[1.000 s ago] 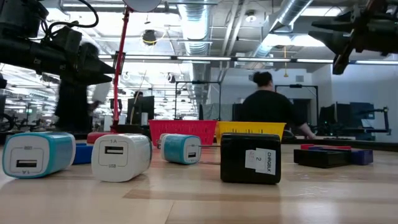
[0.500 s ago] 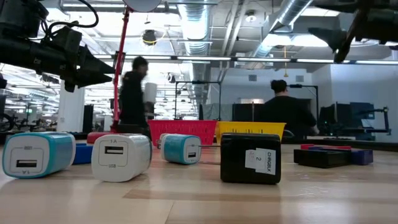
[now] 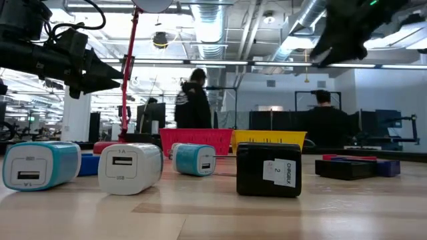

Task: Pick & Place Office items
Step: Put the right red digital timer into the yellow bin

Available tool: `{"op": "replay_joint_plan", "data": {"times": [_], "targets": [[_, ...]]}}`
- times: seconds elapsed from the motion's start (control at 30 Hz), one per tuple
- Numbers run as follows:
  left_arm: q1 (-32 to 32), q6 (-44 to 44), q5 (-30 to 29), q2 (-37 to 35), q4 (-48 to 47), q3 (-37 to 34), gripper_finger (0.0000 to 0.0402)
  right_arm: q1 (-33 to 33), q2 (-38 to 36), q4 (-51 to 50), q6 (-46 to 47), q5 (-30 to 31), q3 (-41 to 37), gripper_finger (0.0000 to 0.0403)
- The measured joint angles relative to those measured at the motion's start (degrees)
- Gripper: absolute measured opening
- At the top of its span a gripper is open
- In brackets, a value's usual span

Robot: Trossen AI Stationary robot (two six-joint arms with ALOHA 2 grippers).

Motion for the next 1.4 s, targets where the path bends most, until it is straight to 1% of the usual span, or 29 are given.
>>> {"op": "replay_joint_plan", "data": {"times": [0.1, 0.17, 0.23, 0.37, 0.53, 0.63, 0.7, 0.8, 0.9, 1.17, 1.4], "targets": [[-0.01, 0.00, 0.00, 0.00, 0.00, 0.01, 0.0195, -0.06, 10.29, -10.98, 10.16, -1.52, 5.22, 0.0270], [-0.01, 0.00, 0.02, 0.01, -0.01, 0.01, 0.0195, 0.27, 16.22, -16.14, 15.78, -4.30, 7.57, 0.0270], [-0.01, 0.00, 0.00, -0.01, -0.01, 0.01, 0.0195, 1.26, 21.46, -18.69, 19.46, -7.66, 8.72, 0.0270], [-0.01, 0.00, 0.00, -0.01, -0.02, 0.01, 0.0195, 4.65, 28.92, -16.10, 21.45, -13.23, 9.17, 0.0270], [-0.01, 0.00, 0.00, -0.01, -0.03, 0.01, 0.0195, 8.47, 35.27, -10.14, 22.71, -16.16, 9.17, 0.0270], [-0.01, 0.00, 0.00, -0.01, -0.03, 0.01, 0.0195, 9.59, 38.25, -8.78, 22.95, -16.62, 9.17, 0.0270], [0.01, 0.00, 0.00, 0.01, -0.03, 0.01, 0.0195, 9.75, 40.21, -8.82, 25.34, -17.31, 9.17, 0.0270], [-0.01, 0.00, 0.00, -0.01, -0.03, 0.01, 0.0195, 9.44, 42.46, -8.81, 29.14, -19.80, 9.15, 0.0270], [0.00, 0.00, 0.00, -0.01, -0.03, 0.01, 0.0195, 9.56, 44.47, -7.86, 28.79, -22.06, 9.15, 0.0270], [-0.01, -0.01, 0.00, 0.01, -0.05, 0.01, 0.0195, 10.92, 45.86, -1.97, 28.97, -22.90, 9.17, 0.0270], [-0.01, 0.00, 0.00, 0.55, -0.15, 0.01, 0.0195, 10.75, 46.70, -2.26, 30.02, -22.34, 9.28, 0.0270]]}}
